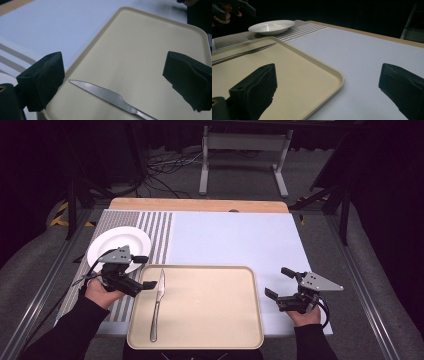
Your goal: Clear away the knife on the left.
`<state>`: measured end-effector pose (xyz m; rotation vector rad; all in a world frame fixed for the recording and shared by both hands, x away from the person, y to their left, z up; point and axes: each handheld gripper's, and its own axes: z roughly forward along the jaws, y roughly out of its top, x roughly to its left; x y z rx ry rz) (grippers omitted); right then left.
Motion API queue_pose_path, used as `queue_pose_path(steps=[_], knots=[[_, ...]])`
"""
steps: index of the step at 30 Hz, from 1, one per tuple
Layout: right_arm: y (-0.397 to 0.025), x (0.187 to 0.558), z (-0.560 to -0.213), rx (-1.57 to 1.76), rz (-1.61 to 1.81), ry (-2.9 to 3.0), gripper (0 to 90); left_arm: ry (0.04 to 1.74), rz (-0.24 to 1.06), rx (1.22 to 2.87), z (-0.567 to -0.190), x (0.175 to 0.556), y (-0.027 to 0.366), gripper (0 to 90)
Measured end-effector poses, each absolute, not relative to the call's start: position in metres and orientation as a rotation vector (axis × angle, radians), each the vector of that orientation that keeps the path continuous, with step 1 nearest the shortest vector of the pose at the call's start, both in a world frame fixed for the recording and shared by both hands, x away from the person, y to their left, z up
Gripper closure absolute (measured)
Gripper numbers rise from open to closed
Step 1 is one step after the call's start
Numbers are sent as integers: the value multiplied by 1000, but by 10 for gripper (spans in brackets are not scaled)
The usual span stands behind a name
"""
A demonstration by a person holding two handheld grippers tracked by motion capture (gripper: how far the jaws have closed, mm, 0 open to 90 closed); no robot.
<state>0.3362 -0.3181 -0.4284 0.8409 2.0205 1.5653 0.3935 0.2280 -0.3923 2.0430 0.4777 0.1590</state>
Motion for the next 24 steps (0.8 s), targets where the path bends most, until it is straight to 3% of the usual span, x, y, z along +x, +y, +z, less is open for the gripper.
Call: queue_pose_path(steps=[9,24], knots=[[-318,336,-429,845,1563,2015,23,529,220,1759,-413,378,276,34],[-321,336,-430,854,1551,1996,14,606,265,1694,-443,370,308,10]])
